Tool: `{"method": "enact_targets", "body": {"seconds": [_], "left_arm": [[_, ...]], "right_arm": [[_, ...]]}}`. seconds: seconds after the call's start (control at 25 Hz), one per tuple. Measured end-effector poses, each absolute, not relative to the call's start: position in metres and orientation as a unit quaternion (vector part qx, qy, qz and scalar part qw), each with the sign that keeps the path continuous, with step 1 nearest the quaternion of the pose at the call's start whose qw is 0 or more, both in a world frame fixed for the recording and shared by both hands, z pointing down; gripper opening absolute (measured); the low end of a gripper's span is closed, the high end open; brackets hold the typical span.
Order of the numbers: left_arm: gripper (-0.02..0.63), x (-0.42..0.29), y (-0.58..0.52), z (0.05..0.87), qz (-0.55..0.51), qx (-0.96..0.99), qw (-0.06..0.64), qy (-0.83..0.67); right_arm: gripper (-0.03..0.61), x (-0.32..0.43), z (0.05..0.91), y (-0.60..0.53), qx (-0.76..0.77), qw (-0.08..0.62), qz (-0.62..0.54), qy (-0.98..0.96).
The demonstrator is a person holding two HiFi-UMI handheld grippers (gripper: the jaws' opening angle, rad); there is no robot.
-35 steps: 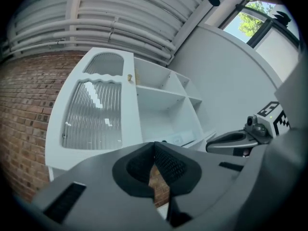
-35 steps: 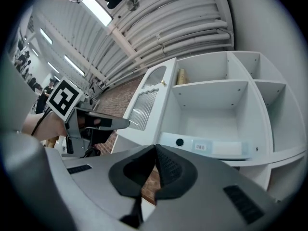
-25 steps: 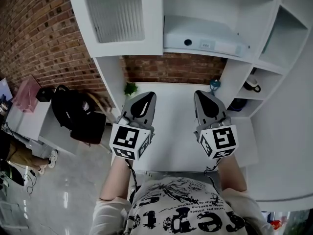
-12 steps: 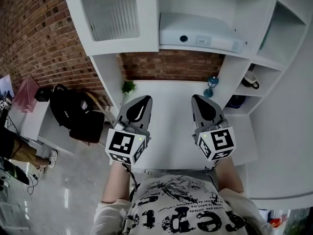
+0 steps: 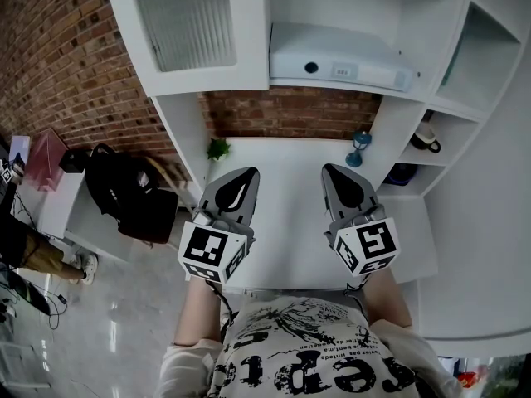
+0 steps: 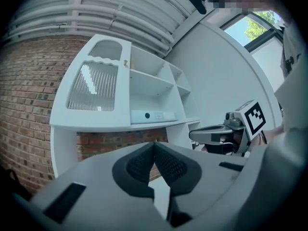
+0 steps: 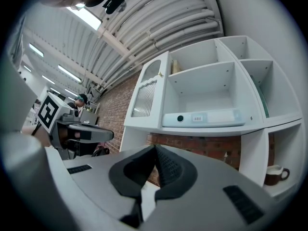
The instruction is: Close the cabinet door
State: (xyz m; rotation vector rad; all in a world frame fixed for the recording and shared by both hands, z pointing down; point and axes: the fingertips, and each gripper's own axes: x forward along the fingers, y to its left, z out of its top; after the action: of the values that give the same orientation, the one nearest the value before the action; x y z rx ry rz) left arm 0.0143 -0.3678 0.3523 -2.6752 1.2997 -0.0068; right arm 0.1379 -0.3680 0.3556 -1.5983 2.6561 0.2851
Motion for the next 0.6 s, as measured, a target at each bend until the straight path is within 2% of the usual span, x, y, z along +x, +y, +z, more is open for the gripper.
{"method": "enact_targets", "body": {"seconds": [0.6], "left_arm": [[0.014, 0.0169, -0.3669, 0.3516, -0.005, -0.899, 0.09, 0.429]], "right_arm": [[0.012, 0.1318, 0.3597, -0.3718, -0.504, 0.007, 0.098, 0.858]]}}
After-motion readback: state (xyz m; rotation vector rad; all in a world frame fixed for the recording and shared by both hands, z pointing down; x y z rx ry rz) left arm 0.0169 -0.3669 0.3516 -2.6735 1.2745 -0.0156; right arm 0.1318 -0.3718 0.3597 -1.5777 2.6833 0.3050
